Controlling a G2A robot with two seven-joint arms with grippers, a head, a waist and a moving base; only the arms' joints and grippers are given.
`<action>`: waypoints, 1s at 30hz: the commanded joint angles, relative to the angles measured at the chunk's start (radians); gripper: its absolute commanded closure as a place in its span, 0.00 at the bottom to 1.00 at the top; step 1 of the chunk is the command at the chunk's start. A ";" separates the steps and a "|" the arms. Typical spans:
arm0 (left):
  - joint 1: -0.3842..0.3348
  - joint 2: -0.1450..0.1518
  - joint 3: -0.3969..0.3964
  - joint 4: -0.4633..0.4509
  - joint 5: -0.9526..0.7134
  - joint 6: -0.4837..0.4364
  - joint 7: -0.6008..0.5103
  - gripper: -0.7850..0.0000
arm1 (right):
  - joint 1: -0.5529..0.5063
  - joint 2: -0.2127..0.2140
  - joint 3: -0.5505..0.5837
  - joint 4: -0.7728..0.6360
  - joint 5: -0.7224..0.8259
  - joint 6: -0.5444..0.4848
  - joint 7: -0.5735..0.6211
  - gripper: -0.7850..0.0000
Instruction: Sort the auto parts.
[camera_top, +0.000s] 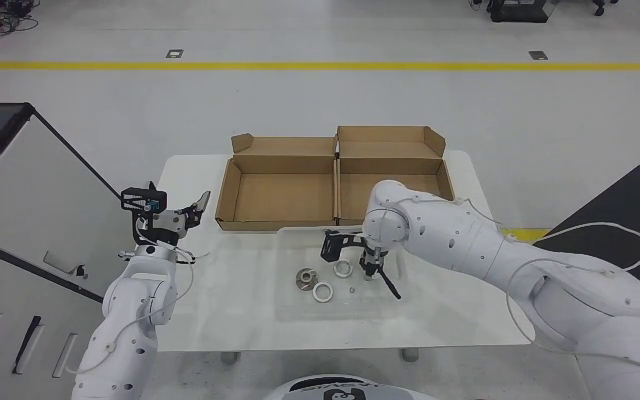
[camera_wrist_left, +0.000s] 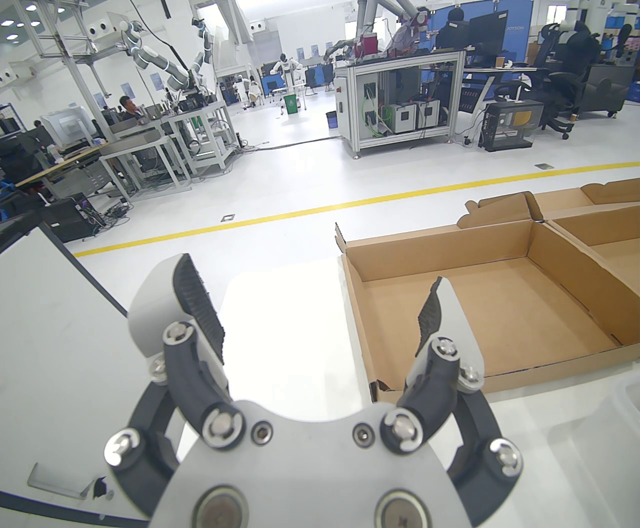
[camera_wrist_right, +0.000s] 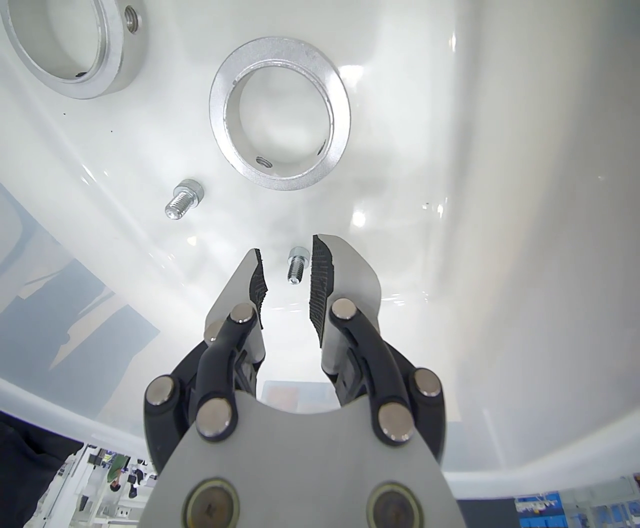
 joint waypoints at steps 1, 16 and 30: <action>0.000 0.000 0.000 0.000 0.000 0.000 0.000 0.00 | 0.001 0.000 0.000 0.001 -0.001 0.002 0.002 0.73; 0.000 0.000 0.000 0.000 0.000 0.000 0.000 0.00 | 0.002 -0.001 0.000 -0.003 -0.010 0.003 0.003 1.00; 0.000 0.000 0.000 0.000 0.000 0.000 0.000 0.00 | 0.105 0.052 0.000 -0.129 0.098 0.059 0.059 1.00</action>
